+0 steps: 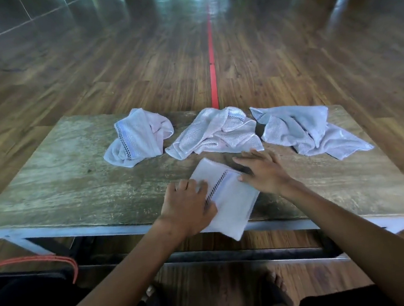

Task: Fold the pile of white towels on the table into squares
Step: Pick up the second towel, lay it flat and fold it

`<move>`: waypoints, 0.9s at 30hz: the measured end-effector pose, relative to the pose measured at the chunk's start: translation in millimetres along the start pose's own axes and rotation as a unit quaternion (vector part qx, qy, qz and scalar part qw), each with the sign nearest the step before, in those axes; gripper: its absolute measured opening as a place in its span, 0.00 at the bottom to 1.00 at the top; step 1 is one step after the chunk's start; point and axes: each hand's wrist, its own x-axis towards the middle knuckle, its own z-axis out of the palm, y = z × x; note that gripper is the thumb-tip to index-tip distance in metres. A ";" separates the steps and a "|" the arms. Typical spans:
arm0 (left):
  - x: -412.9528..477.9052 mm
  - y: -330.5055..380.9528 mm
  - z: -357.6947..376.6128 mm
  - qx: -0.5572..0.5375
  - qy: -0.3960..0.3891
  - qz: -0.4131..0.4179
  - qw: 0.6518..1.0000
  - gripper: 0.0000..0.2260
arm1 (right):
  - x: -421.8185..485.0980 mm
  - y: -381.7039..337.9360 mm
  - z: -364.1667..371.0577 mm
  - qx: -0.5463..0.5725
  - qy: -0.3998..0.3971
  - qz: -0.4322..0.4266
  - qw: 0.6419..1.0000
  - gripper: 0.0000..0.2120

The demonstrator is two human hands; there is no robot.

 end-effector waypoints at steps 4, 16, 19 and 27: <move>-6.7 -7.1 -6.0 -0.088 0.025 -0.051 0.994 0.22 | -4.6 -2.9 -6.3 0.031 0.104 0.019 0.994 0.21; 34.8 -17.8 31.8 -0.199 0.001 0.055 0.978 0.31 | -61.1 -31.4 43.5 -0.010 0.030 0.008 0.999 0.45; 27.8 -8.8 38.9 -0.207 0.026 0.002 0.978 0.36 | -49.5 -19.9 43.3 -0.041 0.014 -0.014 0.999 0.43; 24.6 -29.3 38.9 -0.394 0.113 -0.115 0.905 0.18 | -15.4 6.7 7.9 0.151 0.080 0.031 0.985 0.21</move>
